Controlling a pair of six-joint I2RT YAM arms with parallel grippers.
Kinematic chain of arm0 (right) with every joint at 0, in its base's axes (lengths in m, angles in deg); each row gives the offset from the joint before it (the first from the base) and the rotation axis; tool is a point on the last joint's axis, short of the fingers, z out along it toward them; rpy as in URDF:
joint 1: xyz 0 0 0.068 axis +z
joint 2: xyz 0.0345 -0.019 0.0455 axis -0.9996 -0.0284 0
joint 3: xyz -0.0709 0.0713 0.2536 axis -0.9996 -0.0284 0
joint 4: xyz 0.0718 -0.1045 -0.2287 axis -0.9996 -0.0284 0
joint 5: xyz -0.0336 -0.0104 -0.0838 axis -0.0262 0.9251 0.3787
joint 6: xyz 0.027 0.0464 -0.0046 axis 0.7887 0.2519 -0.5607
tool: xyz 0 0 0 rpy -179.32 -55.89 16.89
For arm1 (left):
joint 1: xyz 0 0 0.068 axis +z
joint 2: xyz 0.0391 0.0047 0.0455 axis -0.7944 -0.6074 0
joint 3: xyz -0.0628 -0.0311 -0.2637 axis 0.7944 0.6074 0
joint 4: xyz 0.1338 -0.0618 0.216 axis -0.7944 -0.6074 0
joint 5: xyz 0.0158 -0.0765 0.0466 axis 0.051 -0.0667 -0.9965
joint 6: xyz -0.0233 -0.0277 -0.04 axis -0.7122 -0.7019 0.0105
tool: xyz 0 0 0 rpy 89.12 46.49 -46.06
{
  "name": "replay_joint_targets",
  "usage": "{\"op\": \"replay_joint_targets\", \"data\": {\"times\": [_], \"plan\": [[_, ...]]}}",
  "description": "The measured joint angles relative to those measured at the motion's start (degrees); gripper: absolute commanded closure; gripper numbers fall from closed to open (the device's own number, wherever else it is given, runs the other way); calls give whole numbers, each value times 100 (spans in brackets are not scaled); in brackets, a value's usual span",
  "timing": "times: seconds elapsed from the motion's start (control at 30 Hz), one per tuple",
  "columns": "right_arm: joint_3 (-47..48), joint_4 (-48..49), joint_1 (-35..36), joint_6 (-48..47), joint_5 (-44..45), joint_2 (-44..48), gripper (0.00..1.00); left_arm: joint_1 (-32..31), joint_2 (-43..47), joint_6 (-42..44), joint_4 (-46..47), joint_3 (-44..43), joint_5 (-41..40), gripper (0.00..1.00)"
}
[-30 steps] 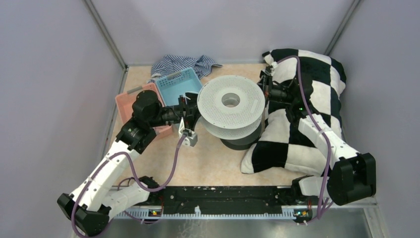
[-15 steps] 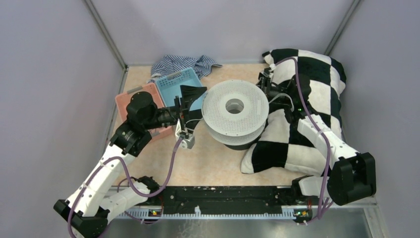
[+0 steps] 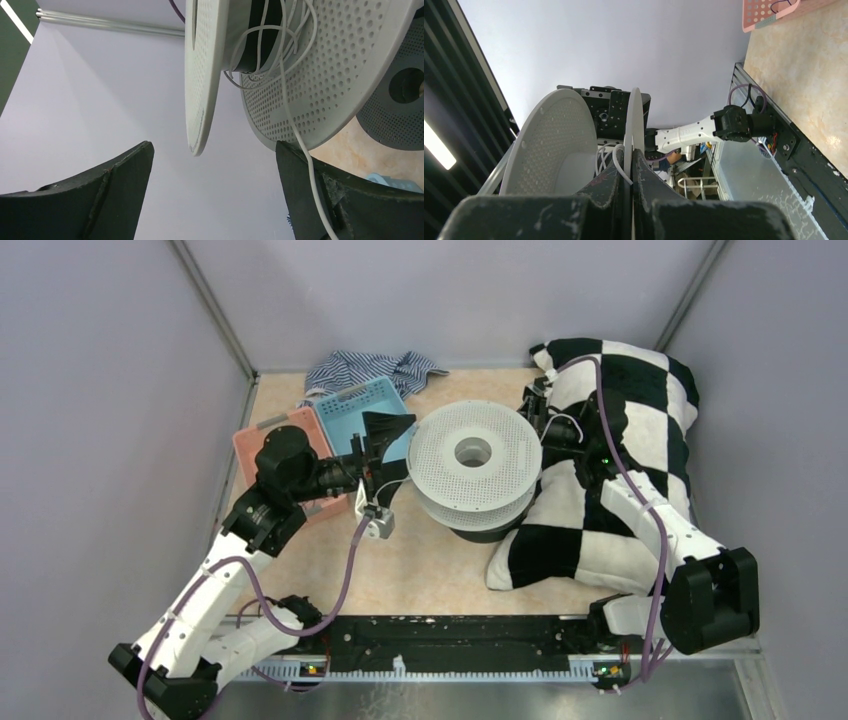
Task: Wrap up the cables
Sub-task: Place the cable reel at the corner of the board.
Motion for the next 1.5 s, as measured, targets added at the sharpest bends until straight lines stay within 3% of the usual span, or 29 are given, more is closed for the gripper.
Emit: {"op": "replay_joint_targets", "data": {"times": [0.1,0.2,0.33,0.4,0.43,0.5,0.6,0.63,0.67,0.7,1.1,1.3,1.5], "plan": [[-9,4,0,-9,26,0,100,0,83,-39,0,46,-85,4],[-9,15,0,-7,26,-2,100,0,173,-87,-26,92,-120,15],[-9,26,0,-4,37,-2,100,0,144,-109,-282,83,-133,54],[-9,-2,-7,-31,50,-4,100,7,133,-39,-334,46,-184,82],[-9,-24,-11,-57,39,-26,100,9,129,-74,-330,13,-210,89],[-17,-50,0,-96,28,-50,100,11,129,-76,-236,-22,-264,83],[-17,-59,13,-118,42,-57,100,2,234,-168,-146,17,-341,65],[-17,-57,13,-120,44,-57,100,0,271,-232,-114,68,-363,45],[-17,-57,13,-120,48,-57,100,-2,315,-321,-96,129,-380,9],[-17,-57,13,-120,52,-57,100,-4,354,-385,-79,186,-409,2],[0,-52,-44,-146,229,-57,100,-9,649,-1576,92,761,-1012,2],[715,-1834,-249,-1558,721,-125,100,-9,833,-3018,621,776,-2203,1],[1987,-3897,-254,-3434,2234,-256,100,-9,570,-4815,597,234,-4041,1]]}}
